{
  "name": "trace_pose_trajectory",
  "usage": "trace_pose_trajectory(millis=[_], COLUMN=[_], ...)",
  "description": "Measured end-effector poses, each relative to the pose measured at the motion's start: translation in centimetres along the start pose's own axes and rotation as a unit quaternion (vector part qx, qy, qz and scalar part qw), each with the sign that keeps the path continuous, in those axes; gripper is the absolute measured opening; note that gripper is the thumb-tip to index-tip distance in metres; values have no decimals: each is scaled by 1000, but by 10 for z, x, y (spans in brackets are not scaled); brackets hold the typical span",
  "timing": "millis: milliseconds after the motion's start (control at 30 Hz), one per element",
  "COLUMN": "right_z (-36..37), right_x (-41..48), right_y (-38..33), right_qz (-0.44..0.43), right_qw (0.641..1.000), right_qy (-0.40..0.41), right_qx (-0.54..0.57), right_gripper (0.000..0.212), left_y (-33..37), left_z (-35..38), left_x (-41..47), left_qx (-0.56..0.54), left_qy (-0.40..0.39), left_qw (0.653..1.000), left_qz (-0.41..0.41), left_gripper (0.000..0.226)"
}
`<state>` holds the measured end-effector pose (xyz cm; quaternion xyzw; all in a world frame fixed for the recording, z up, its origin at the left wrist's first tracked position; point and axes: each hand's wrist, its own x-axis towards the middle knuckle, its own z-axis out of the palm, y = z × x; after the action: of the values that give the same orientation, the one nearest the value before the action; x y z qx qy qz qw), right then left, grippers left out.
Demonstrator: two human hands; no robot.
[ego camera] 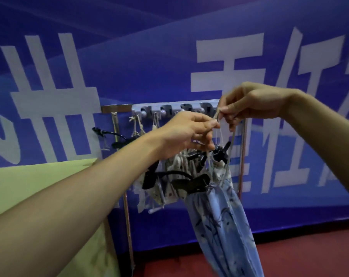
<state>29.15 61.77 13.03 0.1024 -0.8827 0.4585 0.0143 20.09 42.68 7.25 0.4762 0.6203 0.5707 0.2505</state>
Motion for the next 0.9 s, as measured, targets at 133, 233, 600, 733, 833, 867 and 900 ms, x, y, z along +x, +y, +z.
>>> trace_pose_trajectory(millis=[133, 233, 600, 733, 833, 867, 900], right_z=[-32, -50, -92, -95, -104, -108, -111], right_x=[-16, -21, 9, 34, 56, 64, 70], right_y=[28, 47, 124, 142, 151, 154, 156], right_qz=[-13, -10, 0, 21, 35, 38, 41], right_qw=[999, 996, 950, 928, 913, 910, 906], right_qy=[37, 87, 311, 370, 404, 411, 419], right_qx=[-1, 6, 9, -36, -47, -46, -45], right_gripper=[16, 15, 11, 9, 8, 8, 8], left_y=[1, 1, -25, -39, -45, -46, -47], left_z=[24, 35, 41, 35, 29, 24, 22], left_x=[38, 69, 181, 209, 231, 238, 246], left_qx=[-14, -1, 59, 75, 86, 90, 95], left_qy=[-30, -41, 21, 70, 111, 124, 135], left_qw=[999, 999, 998, 994, 989, 987, 986], left_qz=[-9, -11, -29, -45, -44, -41, -39], left_gripper=[12, 11, 18, 17, 16, 15, 14])
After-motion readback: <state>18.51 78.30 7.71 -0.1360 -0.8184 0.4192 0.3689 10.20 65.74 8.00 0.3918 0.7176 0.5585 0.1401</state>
